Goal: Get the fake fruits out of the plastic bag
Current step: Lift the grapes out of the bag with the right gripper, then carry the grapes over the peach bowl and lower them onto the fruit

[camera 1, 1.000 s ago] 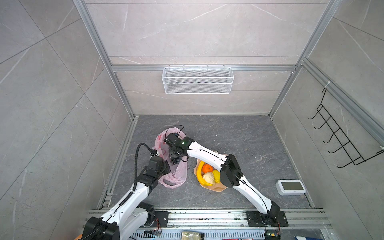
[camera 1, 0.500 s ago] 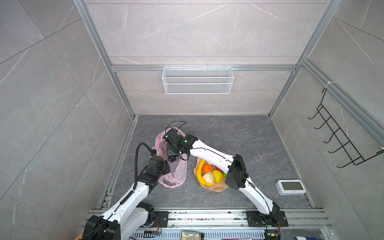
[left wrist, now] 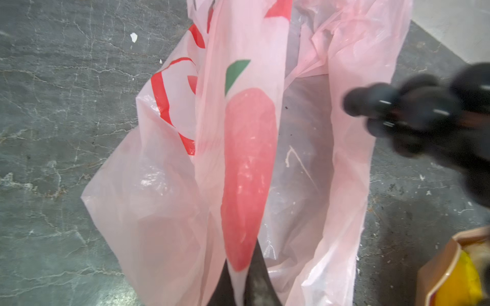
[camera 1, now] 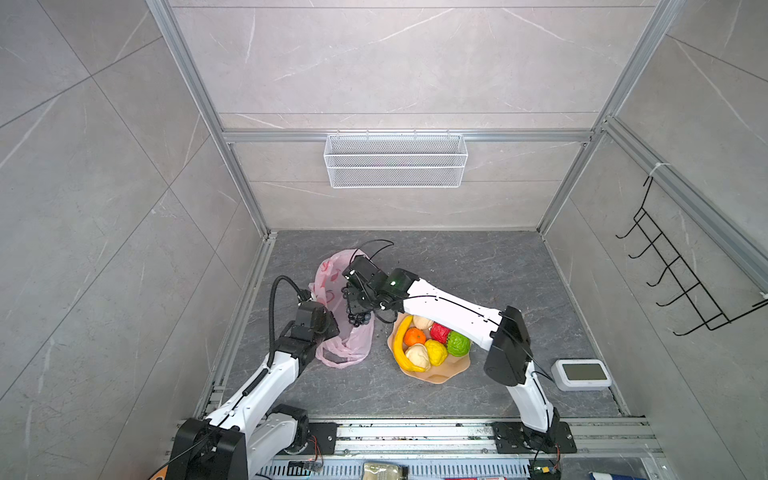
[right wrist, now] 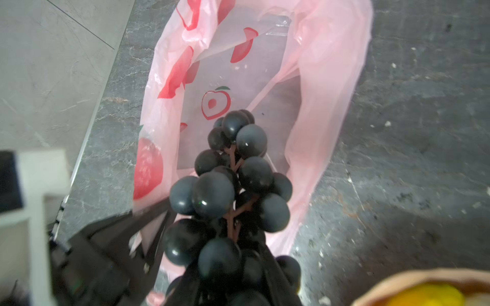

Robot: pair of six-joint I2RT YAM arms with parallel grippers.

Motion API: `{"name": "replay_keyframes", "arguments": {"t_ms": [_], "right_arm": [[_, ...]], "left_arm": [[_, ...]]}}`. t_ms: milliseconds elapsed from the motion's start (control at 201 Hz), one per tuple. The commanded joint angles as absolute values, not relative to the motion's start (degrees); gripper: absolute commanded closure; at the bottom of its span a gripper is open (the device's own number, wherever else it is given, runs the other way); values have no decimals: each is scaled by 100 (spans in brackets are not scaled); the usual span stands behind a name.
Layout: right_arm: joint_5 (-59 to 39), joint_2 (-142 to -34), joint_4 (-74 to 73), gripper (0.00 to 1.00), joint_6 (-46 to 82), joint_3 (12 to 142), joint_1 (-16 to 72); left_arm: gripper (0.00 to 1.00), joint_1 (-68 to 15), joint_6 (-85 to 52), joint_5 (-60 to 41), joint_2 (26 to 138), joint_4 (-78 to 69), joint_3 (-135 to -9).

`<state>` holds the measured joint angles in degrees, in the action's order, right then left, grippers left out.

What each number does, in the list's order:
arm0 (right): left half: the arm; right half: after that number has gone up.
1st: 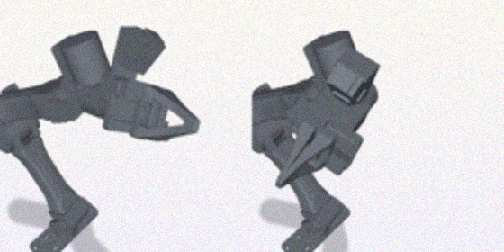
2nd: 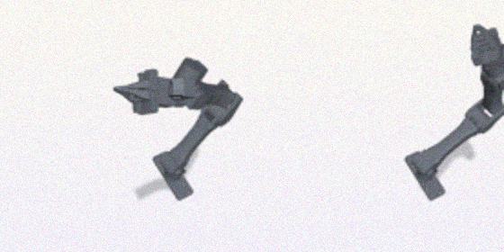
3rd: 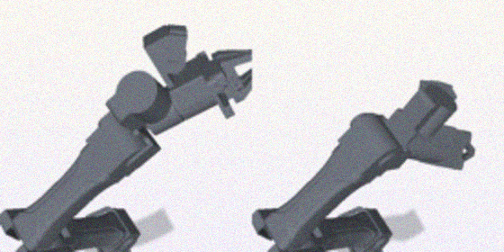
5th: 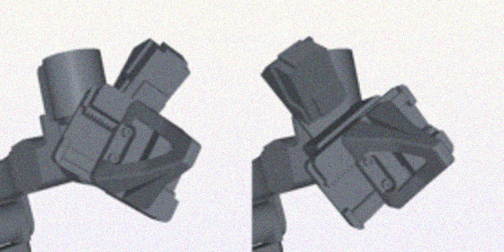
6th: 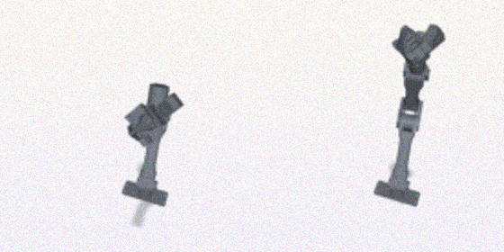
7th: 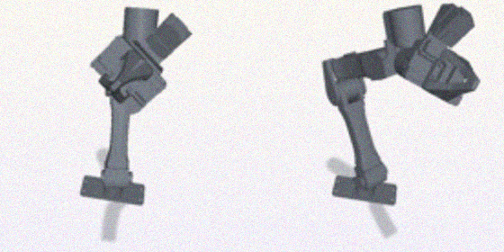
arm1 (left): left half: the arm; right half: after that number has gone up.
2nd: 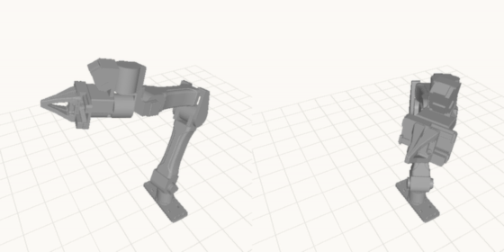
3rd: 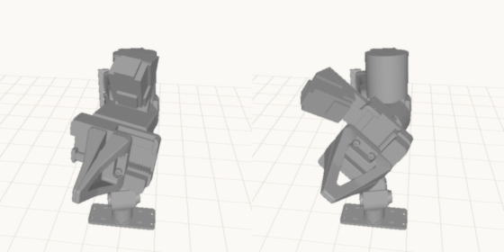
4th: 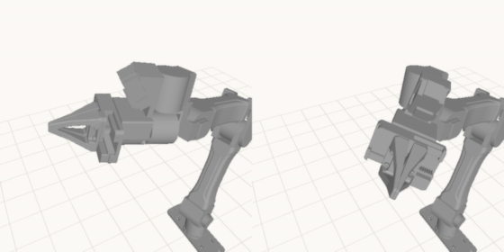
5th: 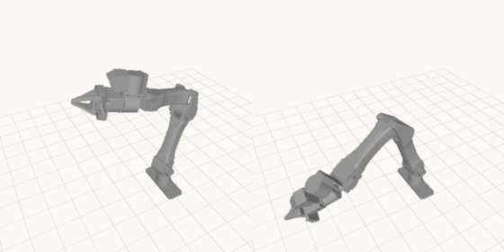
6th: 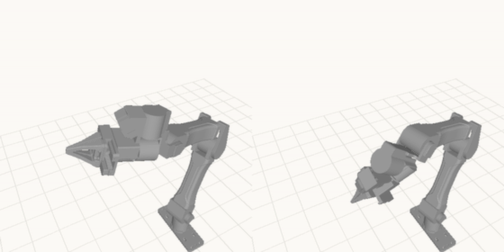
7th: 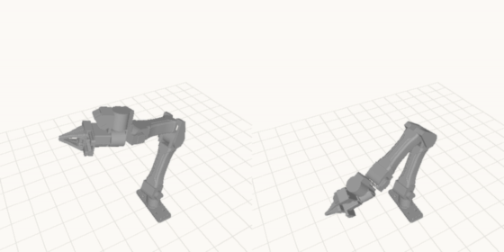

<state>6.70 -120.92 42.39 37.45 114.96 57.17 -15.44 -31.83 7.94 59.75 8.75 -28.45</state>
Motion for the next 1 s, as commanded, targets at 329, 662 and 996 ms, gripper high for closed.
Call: {"name": "replay_keyframes", "arguments": {"t_ms": [329,662,996], "right_arm": [[890,-9878,3853,68,3618,9444,5476],[1085,-8553,4466,69,3522,8139,5475],[1071,-7554,4651,69,3084,6854,5475]], "left_arm": [[100,-1495,-2905,932,5875,795,-2824],[100,-1489,-2918,936,5914,776,-2827],[100,-1493,-2918,939,6003,739,-2819]]}}
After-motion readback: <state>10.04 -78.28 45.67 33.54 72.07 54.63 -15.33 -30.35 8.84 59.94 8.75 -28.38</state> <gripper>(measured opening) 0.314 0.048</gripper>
